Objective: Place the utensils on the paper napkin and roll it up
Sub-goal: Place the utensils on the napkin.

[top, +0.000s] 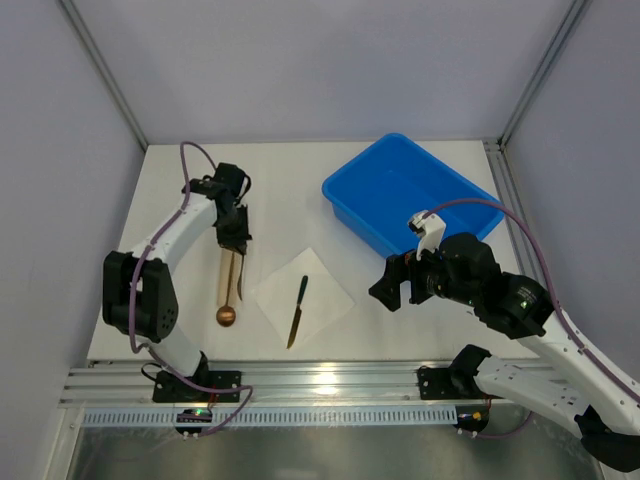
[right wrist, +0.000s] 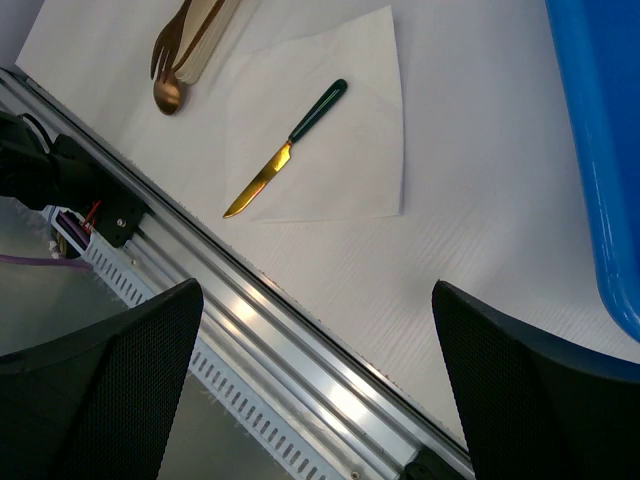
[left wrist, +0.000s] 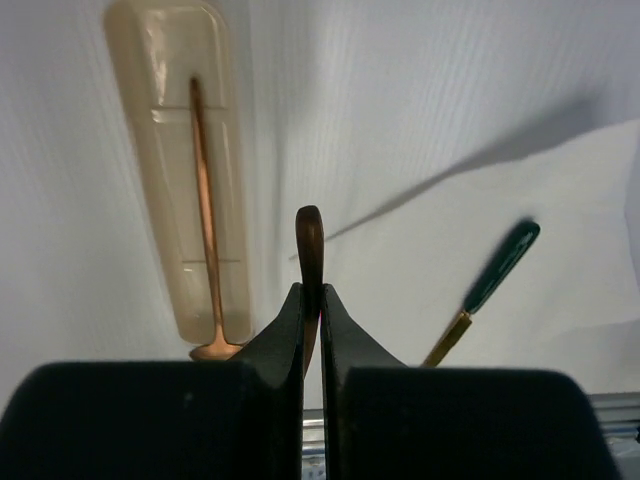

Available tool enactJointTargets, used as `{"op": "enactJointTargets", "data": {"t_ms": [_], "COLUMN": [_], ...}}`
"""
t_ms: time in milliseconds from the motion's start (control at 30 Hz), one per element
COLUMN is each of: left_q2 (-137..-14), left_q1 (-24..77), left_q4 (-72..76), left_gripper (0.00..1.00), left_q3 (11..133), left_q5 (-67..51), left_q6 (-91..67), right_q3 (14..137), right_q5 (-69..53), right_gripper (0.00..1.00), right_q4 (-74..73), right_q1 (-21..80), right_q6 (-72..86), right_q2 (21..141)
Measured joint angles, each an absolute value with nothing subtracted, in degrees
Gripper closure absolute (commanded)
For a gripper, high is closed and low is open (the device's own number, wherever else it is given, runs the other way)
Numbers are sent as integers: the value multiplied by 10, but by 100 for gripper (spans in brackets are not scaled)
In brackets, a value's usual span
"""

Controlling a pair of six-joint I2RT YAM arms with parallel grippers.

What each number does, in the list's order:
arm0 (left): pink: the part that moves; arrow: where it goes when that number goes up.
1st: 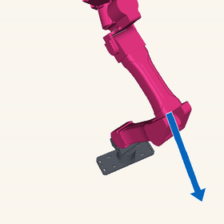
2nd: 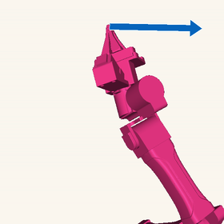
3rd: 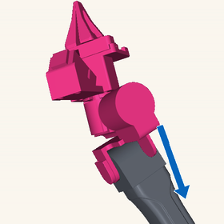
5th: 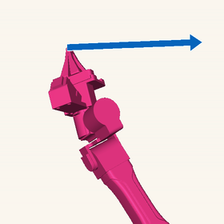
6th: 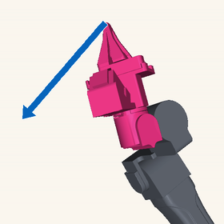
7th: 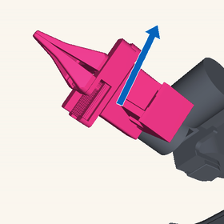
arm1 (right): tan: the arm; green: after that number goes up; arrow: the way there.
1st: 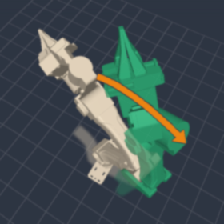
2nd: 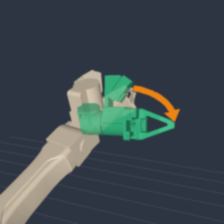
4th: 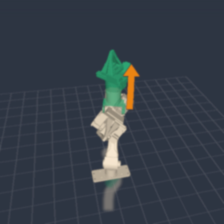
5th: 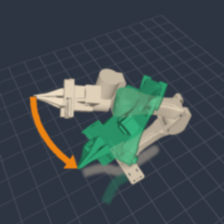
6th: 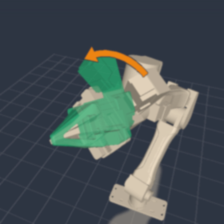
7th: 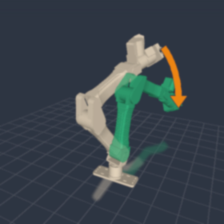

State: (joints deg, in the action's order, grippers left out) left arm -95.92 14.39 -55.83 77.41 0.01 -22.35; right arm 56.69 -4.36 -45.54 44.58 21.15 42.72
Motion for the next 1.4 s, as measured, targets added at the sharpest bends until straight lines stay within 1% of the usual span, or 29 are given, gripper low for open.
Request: {"op": "enactJointTargets", "data": {"t_ms": [167, 367, 533, 933, 1267, 1400], "left_q2": [-909, -895, -907, -970, -997, -1009], "left_q1": [217, 322, 355, 372, 373, 373], "left_q4": [-542, -498, -455, -396, -392, -392], "left_gripper": [100, 100, 100, 100, 100, 98], "left_q3": [703, 625, 614, 614, 639, 646], "left_q5": [-31, -64, -83, -91, -80, -74], "left_q6": [-267, -319, -328, -328, -326, -325], "right_q3": [567, 567, 567, 566, 566, 567], "right_q5": [-44, -44, -44, -44, -44, -43], "right_gripper": [0, 1, 1, 0, 1, 1], "right_q4": [-455, -455, -455, -455, -456, -456], "right_q1": [446, 446, 446, 446, 446, 446], "right_q6": [212, 214, 214, 215, 216, 216], "right_q2": [425, 421, 418, 412, 412, 412]}}
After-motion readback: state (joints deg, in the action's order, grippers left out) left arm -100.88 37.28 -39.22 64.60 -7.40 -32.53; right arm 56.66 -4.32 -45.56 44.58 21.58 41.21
